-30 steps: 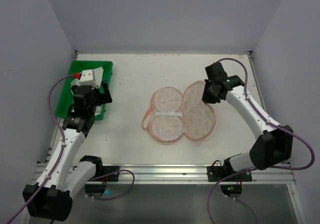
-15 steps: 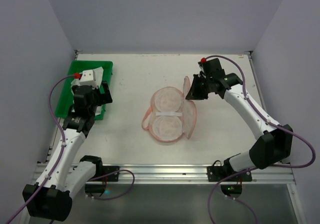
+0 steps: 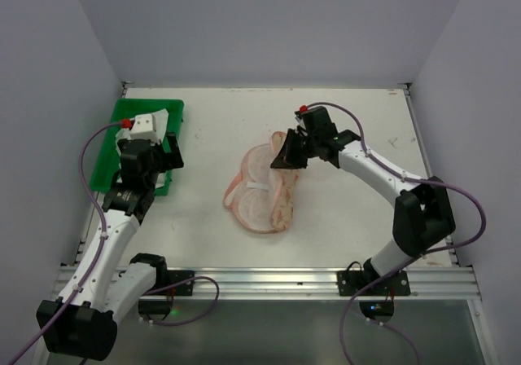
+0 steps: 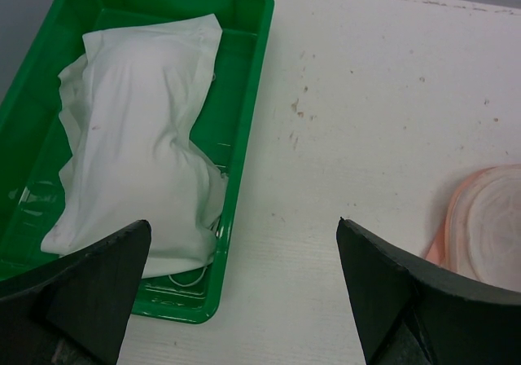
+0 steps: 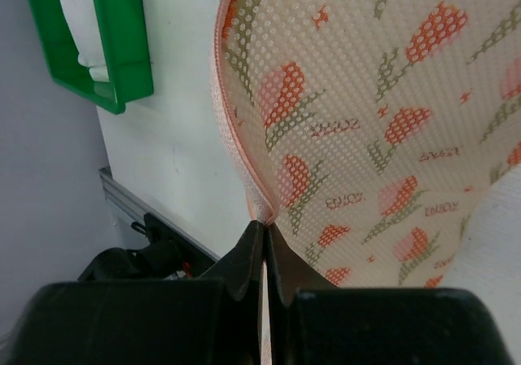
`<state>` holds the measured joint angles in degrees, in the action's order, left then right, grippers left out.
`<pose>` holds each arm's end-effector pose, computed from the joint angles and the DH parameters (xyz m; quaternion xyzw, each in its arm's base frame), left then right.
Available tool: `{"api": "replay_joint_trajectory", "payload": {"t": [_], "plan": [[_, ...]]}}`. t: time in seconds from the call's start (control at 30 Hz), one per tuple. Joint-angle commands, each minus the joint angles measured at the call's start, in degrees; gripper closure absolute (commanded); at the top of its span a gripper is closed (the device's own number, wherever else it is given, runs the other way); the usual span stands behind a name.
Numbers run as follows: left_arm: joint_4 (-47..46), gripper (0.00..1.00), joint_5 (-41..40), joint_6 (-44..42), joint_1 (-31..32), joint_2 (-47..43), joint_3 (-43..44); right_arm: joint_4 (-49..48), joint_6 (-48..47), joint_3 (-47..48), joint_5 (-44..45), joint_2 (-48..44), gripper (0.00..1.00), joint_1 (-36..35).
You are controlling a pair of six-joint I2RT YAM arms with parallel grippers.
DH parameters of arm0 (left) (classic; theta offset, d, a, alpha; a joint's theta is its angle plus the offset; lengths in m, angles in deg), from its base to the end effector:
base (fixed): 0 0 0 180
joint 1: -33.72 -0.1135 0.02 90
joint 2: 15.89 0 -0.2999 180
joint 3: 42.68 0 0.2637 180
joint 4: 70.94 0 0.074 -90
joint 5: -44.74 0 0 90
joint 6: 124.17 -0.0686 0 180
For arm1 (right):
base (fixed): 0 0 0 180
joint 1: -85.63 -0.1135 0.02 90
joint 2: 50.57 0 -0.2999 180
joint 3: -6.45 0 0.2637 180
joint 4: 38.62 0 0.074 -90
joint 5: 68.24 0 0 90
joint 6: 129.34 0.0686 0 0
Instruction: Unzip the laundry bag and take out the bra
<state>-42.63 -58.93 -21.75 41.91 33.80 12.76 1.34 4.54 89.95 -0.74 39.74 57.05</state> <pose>0.2183 -0.0150 0.3146 -0.0965 0.8228 -0.0012 0.5600 0.3190 0.2037 0.2820 0.0502 0.9133 0.3598 0.1842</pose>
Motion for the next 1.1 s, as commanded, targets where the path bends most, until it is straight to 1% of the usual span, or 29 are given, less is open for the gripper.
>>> {"api": "replay_joint_trajectory", "payload": {"t": [0.0,0.1,0.23,0.4,0.53,0.57,0.67,0.7,0.77,0.8,0.87,0.9,0.97,1.0,1.07], "plan": [[-2.76,0.0,-0.22,-0.91,0.52,-0.39,-0.27,-8.78,3.84,-0.82,-2.11,2.5,1.0,-1.13],[-2.85,0.0,0.05,-0.91,0.6,-0.3,-0.27,-12.82,5.07,-1.17,-1.58,5.75,1.0,-1.83],[-2.94,0.0,0.14,-0.91,0.69,-0.3,-0.53,-18.88,6.92,-1.61,-2.98,10.32,1.0,-2.71],[-3.2,0.0,1.1,-0.82,0.78,0.05,-0.53,-25.92,7.19,-2.84,-1.41,16.21,1.0,-4.11],[-3.29,0.0,0.93,-0.82,0.87,-0.03,-0.62,-30.48,6.31,-3.2,-3.59,20.08,1.0,-5.08],[-3.21,0.0,1.01,-0.82,0.69,-0.03,-0.54,-31.11,6.31,-3.37,-4.38,20.7,0.98,-5.08],[-3.29,0.0,1.45,-0.82,0.78,0.05,-0.71,-31.9,5.7,-3.37,-5.71,21.67,0.82,-5.52],[-3.29,0.0,1.45,-0.82,0.78,0.05,-0.62,-32.17,5.43,-3.46,-6.06,21.32,0.71,-5.61],[-3.38,0.0,1.63,-0.82,0.78,-0.03,-0.71,-31.38,4.03,-3.46,-6.24,20.27,0.63,-5.61],[-3.38,0.0,1.72,-0.74,0.78,-0.03,-0.71,-30.77,3.41,-3.03,-6.15,19.57,0.53,-5.61],[-3.38,0.0,1.89,-0.74,0.78,-0.03,-0.62,-28.66,0.7,-2.41,-5.54,16.67,0.41,-5.61],[-3.29,0.0,1.98,-0.74,0.78,-0.12,-0.71,-27.87,-0.1,-1.71,-5.54,15.62,0.33,-5.61],[-3.38,0.0,2.07,-0.65,0.78,-0.3,-0.71,-25.15,-2.64,-1.0,-4.57,12.01,0.21,-5.61],[-3.38,0.0,2.07,-0.65,0.69,-0.47,-0.62,-24.62,-3.35,-0.57,-4.13,10.78,0.14,-5.61],[-3.29,0.0,2.33,-0.3,0.69,-0.65,-0.62,-22.68,-5.2,0.14,-3.26,7.89,0.07,-5.61]]}}
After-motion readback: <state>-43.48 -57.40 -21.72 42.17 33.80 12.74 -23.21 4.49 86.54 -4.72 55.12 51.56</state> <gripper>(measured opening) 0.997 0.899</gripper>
